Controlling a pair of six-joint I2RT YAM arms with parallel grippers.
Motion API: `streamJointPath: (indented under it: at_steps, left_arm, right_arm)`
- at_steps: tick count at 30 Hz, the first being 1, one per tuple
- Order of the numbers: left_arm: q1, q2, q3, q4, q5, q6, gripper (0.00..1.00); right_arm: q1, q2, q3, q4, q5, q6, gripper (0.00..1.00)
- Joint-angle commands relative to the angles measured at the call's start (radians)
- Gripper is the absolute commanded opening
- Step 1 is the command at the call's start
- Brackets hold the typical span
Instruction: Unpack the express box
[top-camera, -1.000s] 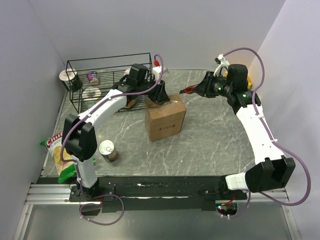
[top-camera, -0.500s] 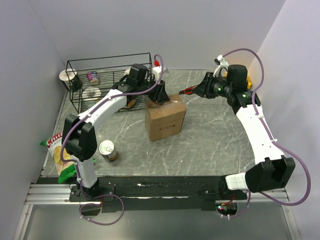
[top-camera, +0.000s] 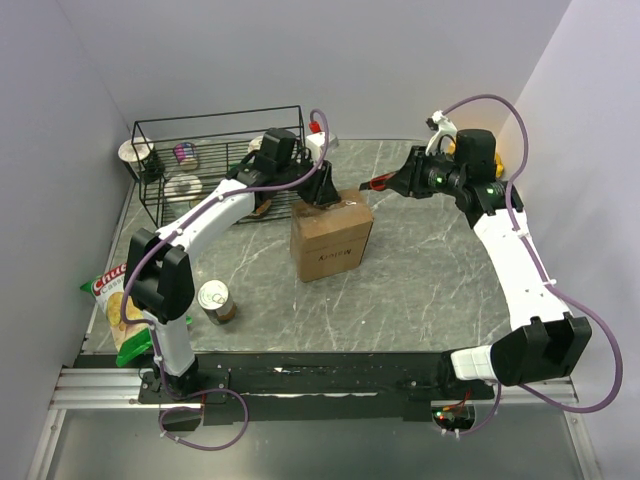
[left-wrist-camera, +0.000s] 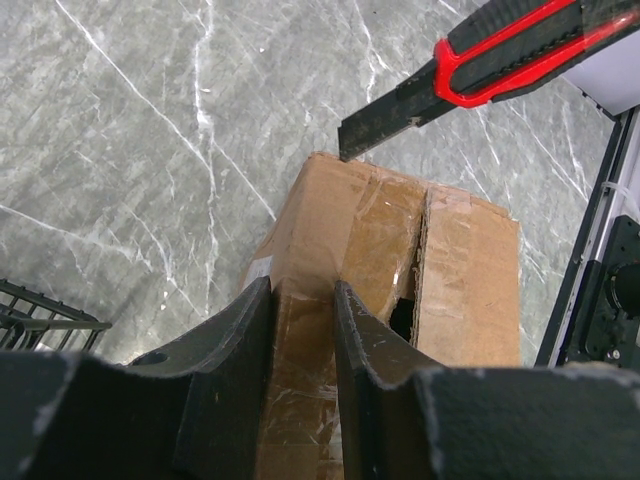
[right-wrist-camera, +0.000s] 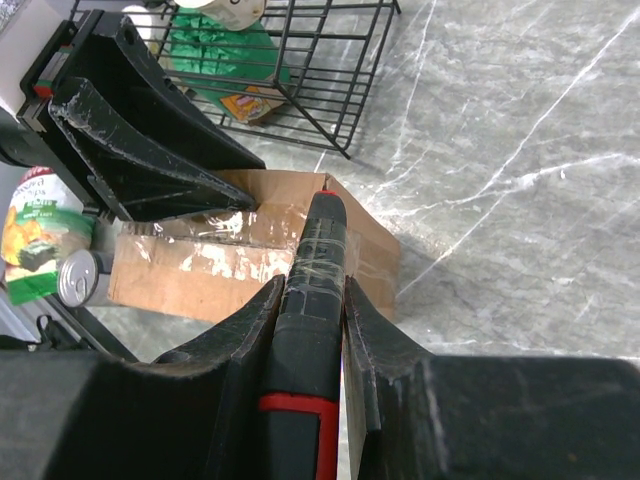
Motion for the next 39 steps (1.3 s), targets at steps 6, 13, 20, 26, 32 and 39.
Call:
streamJointPath:
  at_steps: [6,13,20,26,32,39]
  left_arm:
    - [-0.020,0.059,-0.036,-0.153,-0.110,0.033,0.20]
    - [-0.020,0.062,-0.041,-0.158,-0.123,0.033,0.17]
    - [-0.019,0.067,-0.039,-0.160,-0.130,0.025,0.01]
    - [-0.016,0.070,-0.042,-0.163,-0.126,0.017,0.01]
    - [0.000,0.067,-0.048,-0.163,-0.144,0.000,0.01]
    - [0.023,0.059,-0.059,-0.163,-0.172,-0.001,0.01]
  right_arm:
    - [0.005,-0.058,0.043,-0.171,-0.044,-0.033,0.00]
    - [0.005,-0.076,0.040,-0.225,-0.052,-0.035,0.00]
    - [0.005,-0.108,0.021,-0.257,-0.050,-0.038,0.00]
    - [0.005,-0.121,0.009,-0.265,-0.043,-0.032,0.00]
    - [0.005,-0.118,0.011,-0.265,-0.046,-0.032,0.00]
    - [0.005,-0.119,0.031,-0.326,-0.069,-0.055,0.00]
